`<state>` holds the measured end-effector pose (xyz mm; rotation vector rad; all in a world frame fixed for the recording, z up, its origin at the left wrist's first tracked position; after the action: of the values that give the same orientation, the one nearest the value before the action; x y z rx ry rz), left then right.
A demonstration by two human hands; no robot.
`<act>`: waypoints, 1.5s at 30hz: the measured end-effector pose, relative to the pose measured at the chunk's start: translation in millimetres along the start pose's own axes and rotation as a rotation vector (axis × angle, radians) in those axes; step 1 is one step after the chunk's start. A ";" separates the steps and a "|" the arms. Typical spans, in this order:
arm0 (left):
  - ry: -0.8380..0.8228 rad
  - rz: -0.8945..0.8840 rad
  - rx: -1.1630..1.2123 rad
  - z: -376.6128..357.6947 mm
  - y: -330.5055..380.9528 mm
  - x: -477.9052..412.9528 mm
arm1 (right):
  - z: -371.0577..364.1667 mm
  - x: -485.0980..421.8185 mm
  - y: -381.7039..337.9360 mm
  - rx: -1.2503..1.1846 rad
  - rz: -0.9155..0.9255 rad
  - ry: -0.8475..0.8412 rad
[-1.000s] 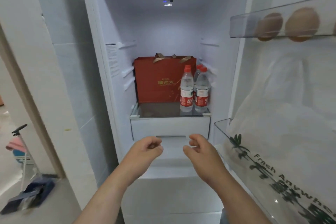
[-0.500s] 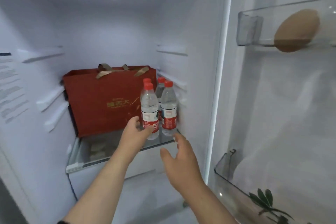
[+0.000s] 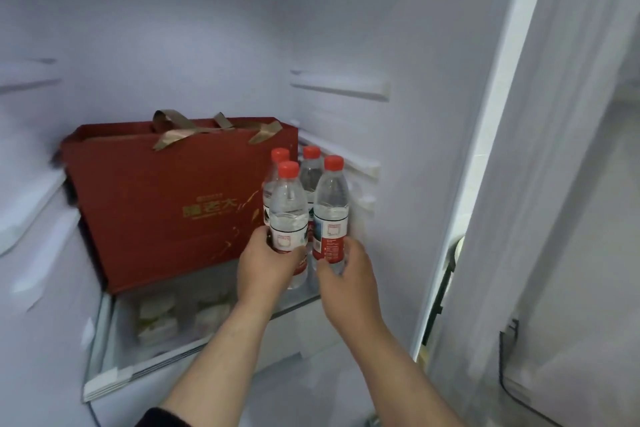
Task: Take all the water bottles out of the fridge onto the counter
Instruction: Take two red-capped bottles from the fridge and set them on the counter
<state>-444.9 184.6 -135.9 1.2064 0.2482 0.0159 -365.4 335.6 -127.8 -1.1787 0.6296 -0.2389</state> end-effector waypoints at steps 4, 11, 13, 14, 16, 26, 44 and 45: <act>0.071 -0.015 -0.016 17.4 -9.0 0.8 | -7.3 -18.3 12.5 0.027 -0.054 0.084; 0.201 0.018 -0.020 57.7 -27.6 3.6 | -16.2 -48.7 27.2 0.059 -0.150 0.133; 0.229 0.017 -0.022 67.3 -31.2 6.2 | -19.0 -55.1 29.9 0.110 -0.151 0.170; 0.241 0.013 -0.020 70.7 -32.2 7.4 | -19.9 -57.5 30.6 0.161 -0.142 0.186; 0.260 0.009 -0.012 74.6 -33.3 7.8 | -23.4 -59.4 28.1 0.269 -0.124 0.187; 0.196 0.041 0.053 69.0 -41.0 -4.2 | -35.1 -38.1 9.7 0.210 -0.127 -0.009; 0.012 -0.119 0.125 89.1 9.2 136.4 | 79.8 123.3 -36.0 0.201 -0.065 -0.142; -0.003 -0.126 0.125 87.8 13.7 153.7 | 93.6 134.4 -36.6 0.197 -0.071 -0.145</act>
<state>-276.3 130.7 -121.9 1.3130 0.3263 -0.1126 -198.0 329.3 -116.9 -1.0193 0.4273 -0.2665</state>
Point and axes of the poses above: each hand's wrist, its own x-axis away from the middle knuckle, its own z-axis out of the back of the hand, y = z × x, the point moved 8 cm from there along -x, towards the middle knuckle, and after that the axes turned 2 degrees about y, right-handed, at the moved point
